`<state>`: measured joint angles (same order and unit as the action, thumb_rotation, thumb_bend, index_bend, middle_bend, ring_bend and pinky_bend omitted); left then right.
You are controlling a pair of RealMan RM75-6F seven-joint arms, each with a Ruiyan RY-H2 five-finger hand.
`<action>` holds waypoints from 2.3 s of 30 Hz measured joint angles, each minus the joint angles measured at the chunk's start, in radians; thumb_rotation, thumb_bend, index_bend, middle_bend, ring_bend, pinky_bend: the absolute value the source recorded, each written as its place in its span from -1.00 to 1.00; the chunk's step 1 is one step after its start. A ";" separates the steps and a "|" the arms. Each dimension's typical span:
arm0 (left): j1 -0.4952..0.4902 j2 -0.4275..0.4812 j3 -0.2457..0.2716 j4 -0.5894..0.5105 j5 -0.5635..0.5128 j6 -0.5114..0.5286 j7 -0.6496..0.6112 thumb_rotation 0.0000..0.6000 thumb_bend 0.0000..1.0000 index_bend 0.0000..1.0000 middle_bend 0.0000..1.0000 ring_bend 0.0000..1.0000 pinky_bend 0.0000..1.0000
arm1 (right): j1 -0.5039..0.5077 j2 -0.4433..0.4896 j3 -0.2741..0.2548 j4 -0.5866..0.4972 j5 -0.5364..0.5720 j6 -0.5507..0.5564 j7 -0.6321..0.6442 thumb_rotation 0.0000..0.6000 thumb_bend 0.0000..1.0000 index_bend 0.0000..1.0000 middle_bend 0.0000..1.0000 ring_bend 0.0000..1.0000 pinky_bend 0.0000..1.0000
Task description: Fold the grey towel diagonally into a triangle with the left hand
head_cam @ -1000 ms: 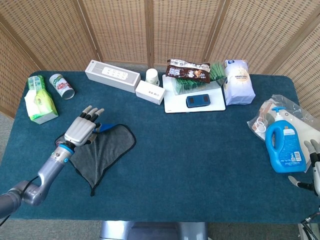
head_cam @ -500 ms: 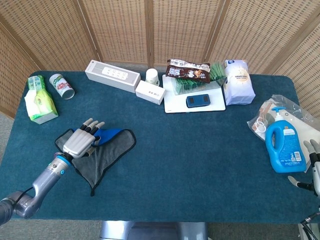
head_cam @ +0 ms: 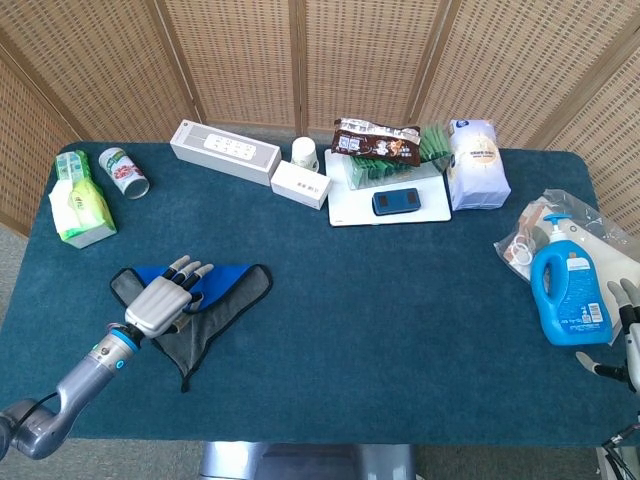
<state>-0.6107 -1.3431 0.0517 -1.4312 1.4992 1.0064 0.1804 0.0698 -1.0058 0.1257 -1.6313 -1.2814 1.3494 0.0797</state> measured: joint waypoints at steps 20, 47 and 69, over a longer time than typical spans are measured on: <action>0.053 0.103 0.092 -0.098 0.105 0.029 0.041 1.00 0.16 0.31 -1.00 -1.00 -0.95 | -0.001 0.004 -0.003 -0.010 -0.007 0.005 0.000 1.00 -1.00 -1.00 -1.00 -1.00 -1.00; 0.060 0.132 0.123 -0.146 0.155 -0.021 0.111 1.00 0.15 -0.63 -1.00 -1.00 -1.00 | -0.001 0.007 -0.004 -0.013 -0.009 0.005 0.002 1.00 -1.00 -1.00 -1.00 -1.00 -1.00; 0.103 0.138 0.130 -0.097 0.260 0.143 -0.072 1.00 -0.17 -1.00 -1.00 -1.00 -1.00 | -0.001 0.004 -0.009 -0.022 -0.018 0.011 -0.009 1.00 -1.00 -1.00 -1.00 -1.00 -1.00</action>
<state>-0.5081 -1.2055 0.1816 -1.5281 1.7588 1.1495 0.1085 0.0691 -1.0016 0.1168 -1.6533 -1.2998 1.3602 0.0711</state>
